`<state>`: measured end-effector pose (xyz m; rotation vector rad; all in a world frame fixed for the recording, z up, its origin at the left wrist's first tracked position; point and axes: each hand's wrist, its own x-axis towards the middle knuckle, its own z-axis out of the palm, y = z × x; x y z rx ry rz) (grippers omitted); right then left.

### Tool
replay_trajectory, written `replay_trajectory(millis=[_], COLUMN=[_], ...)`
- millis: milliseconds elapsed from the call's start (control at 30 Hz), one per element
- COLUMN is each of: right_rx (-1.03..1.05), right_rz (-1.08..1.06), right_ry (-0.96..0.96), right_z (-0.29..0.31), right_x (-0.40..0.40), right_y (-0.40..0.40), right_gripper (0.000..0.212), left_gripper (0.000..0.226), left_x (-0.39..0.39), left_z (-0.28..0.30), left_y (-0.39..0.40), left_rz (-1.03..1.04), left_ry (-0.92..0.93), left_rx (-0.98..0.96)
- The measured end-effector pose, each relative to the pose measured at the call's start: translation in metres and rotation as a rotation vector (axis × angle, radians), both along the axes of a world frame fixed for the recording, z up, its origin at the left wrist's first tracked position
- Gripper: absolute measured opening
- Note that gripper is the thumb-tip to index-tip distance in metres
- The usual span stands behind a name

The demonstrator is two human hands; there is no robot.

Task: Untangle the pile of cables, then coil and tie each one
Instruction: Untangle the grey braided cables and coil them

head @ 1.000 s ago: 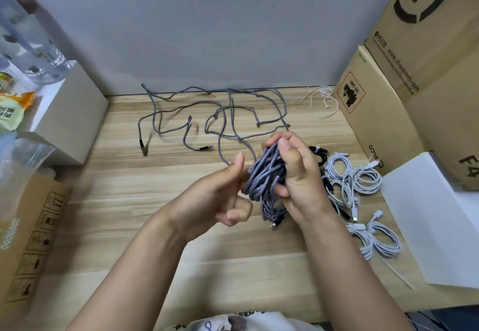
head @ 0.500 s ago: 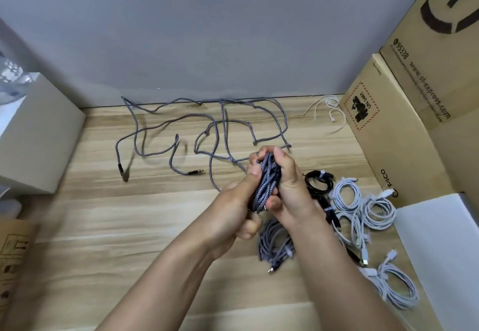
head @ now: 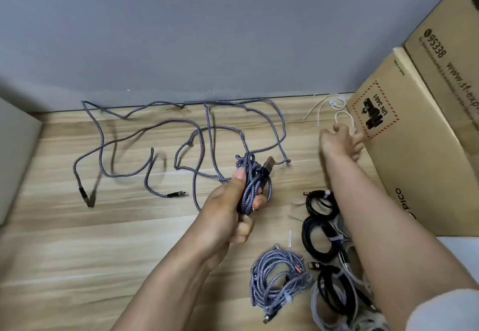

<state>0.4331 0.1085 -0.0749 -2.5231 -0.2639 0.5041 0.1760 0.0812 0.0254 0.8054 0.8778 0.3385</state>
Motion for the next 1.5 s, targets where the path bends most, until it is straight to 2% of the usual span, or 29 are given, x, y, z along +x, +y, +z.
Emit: replay_trajectory(millis=[200,267,333,433,500,567,633,667,767,867,967,1033,1133,1200,1233,1333,1367,1500], right_rx=[0.049,0.133,0.315,0.711,0.952,1.072,1.065,1.031,0.964,0.96,0.907,0.896,0.868,0.872,0.856,0.732,0.729,0.887], right_rz=[-0.13,-0.205,-0.273,-0.293,-0.185,-0.048,0.098,0.156,0.266,0.284,0.386,0.393,0.387,0.485,0.56,0.811,0.857,0.834], right_ry=[-0.014,-0.038,-0.006,0.149,0.329,0.587,0.788,0.83,0.877,0.917,0.846,0.814,0.847,0.828,0.711,0.11,0.022,0.05], right_z=[-0.015,-0.016,-0.008,0.028,0.068,0.098,0.114,0.118,0.116,0.115,0.122,0.124,0.125,0.127,0.126,0.127,0.126,0.126], right_x=[0.007,0.001,-0.008,-0.04,-0.088,-0.14,-0.188,-0.209,-0.243,-0.255,-0.266,-0.27,-0.269,-0.269,-0.267,-0.259,-0.257,-0.26], right_y=[0.003,-0.003,-0.009,-0.024,-0.052,-0.087,-0.129,-0.15,-0.187,-0.205,-0.217,-0.222,-0.22,-0.22,-0.22,-0.218,-0.216,-0.216], right_gripper=[0.044,0.044,0.046,0.045,0.039,0.035,0.037,0.037,0.026,0.02,0.026,0.018,0.021,0.024,0.031,0.035,0.034,0.014], left_gripper=[0.037,0.037,0.036,0.032,0.029,0.025,0.022,0.021,0.024,0.022,0.015,0.018,0.022,0.022,0.024,0.02,0.018,0.024], left_x=[-0.001,-0.004,-0.007,-0.016,-0.026,-0.03,-0.039,-0.047,-0.065,-0.081,-0.09,-0.094,-0.101,-0.106,-0.108,-0.112,-0.113,-0.118], left_z=[-0.003,-0.002,-0.002,0.002,0.009,0.009,0.011,0.014,0.009,0.005,0.007,0.009,0.009,0.011,0.012,0.017,0.018,0.019], left_y=[0.0,-0.003,-0.008,-0.019,-0.031,-0.038,-0.048,-0.056,-0.076,-0.094,-0.104,-0.108,-0.114,-0.123,-0.126,-0.134,-0.135,-0.143], left_rz=[0.004,0.031,0.085,0.166,0.219,0.248,0.252,0.246,0.191,0.152,0.19,0.189,0.147,0.094,0.066,-0.023,-0.05,-0.161], left_ry=[-0.009,-0.011,0.001,-0.005,-0.012,0.003,0.068,0.117,0.211,0.235,0.231,0.252,0.283,0.275,0.265,0.252,0.253,0.242], left_rx=[-0.024,-0.014,-0.001,0.021,0.049,0.111,0.234,0.32,0.525,0.594,0.565,0.555,0.627,0.663,0.67,0.668,0.654,0.655])
